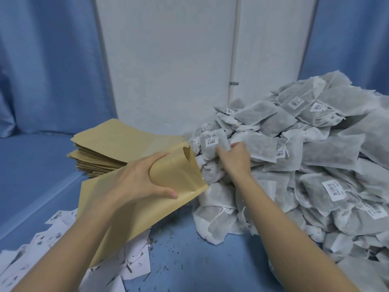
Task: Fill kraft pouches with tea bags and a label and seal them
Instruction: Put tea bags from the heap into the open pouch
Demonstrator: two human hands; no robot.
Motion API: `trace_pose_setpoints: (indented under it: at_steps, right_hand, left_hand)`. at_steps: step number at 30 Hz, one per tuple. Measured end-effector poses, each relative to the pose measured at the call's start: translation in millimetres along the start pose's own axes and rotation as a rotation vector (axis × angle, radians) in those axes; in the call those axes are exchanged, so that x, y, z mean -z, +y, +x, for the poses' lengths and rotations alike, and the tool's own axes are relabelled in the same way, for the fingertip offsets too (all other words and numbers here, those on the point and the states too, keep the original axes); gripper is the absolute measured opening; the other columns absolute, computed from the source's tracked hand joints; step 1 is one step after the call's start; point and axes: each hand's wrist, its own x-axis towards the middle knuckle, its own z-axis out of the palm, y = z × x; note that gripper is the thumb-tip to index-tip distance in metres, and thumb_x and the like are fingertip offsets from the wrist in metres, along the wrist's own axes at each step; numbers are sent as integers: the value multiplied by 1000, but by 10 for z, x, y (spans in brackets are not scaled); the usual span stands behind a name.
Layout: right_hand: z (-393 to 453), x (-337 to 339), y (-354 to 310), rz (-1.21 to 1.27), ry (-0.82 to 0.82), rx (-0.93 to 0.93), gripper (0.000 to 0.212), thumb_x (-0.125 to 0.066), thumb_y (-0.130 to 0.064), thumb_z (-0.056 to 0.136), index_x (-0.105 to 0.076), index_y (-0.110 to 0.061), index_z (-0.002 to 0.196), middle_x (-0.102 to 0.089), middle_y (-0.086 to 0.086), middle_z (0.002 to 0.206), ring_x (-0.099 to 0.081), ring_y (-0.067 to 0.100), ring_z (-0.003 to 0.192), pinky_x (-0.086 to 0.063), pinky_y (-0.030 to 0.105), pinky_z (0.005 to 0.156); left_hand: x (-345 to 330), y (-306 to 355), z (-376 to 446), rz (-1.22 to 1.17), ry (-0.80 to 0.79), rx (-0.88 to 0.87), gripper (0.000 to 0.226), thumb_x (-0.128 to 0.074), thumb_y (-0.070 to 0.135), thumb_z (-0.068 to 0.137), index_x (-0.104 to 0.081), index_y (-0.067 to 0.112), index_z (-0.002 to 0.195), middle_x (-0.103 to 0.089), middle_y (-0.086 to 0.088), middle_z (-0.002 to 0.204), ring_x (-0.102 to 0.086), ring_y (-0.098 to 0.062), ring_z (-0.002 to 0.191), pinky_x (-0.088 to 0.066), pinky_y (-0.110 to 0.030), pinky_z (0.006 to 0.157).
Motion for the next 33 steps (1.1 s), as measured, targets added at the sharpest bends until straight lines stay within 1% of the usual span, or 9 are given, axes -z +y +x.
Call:
trace_pose_setpoints:
  at_steps: [3,8,12,18,22,27,29,31,33]
  right_hand:
    - [67,-134,24,-17,40,-35,49,-64,-36,82,-45,-6,115,-60,11,109,-58,32,101,-36,31,71]
    - [70,-76,82,256,163,18,30,-61,-29,85,-54,-20,113,-58,-9,92,-56,17,96,-36,22,73]
    - [8,259,183,497,-31,127,20,-51,-24,91,-66,-27,104,-65,-17,94,-59,6,98,-47,20,82]
    - [-136,691,59,168,-291,389,27,-49,-14,89,-70,-32,84,-65,-19,80,-55,-9,67,-39,4,53]
    - [-403,512,-166,-130,-482,527,17,-56,-15,89,-71,-23,92,-61,-24,68,-55,-5,64,-42,11,59]
    - [-770,174,-343,-258,-636,514,28,-43,1,90,-59,8,112,-60,21,114,-54,36,109,-43,38,92]
    - [-865,78,-412,-305,-738,527,28,-44,5,89,-52,16,113,-55,29,117,-50,43,111,-40,44,94]
    - [-976,-40,-546,-311,-793,559,19,-48,5,86,-55,14,102,-58,28,101,-56,41,97,-47,43,86]
    - [-1114,-188,-688,-334,-799,576,17,-48,5,87,-53,-1,72,-50,10,70,-50,25,68,-42,30,74]
  left_hand:
    - [-1,-30,21,-22,3,10,92,-85,63,40,-43,59,122,-53,37,97,-49,-1,95,-35,-9,68]
    - [-7,-53,40,-40,-3,31,92,-86,59,43,-44,56,124,-55,33,98,-51,-5,99,-40,-25,75]
    - [-3,-70,31,-50,4,28,91,-87,59,43,-45,55,123,-54,35,97,-51,-6,99,-40,-24,73]
    - [36,17,-45,-60,-8,-21,93,-81,69,33,-40,68,116,-57,35,103,-52,-2,102,-42,-20,77]
    - [3,190,-143,-11,-32,-132,102,-76,75,32,-37,61,125,-48,43,113,-45,9,107,-37,-18,84]
    - [79,311,-246,-10,-96,-256,94,-83,64,43,-37,65,125,-41,52,118,-38,22,112,-32,-6,91]
    - [181,256,-343,17,-102,-288,89,-86,58,47,-36,67,120,-29,63,111,-28,34,107,-22,6,89]
    - [315,155,-449,41,-87,-275,91,-85,58,48,-36,63,124,-31,61,110,-28,32,107,-17,8,88]
    - [471,17,-566,91,-78,-249,93,-84,58,49,-28,65,123,-29,52,118,-30,22,110,-17,6,91]
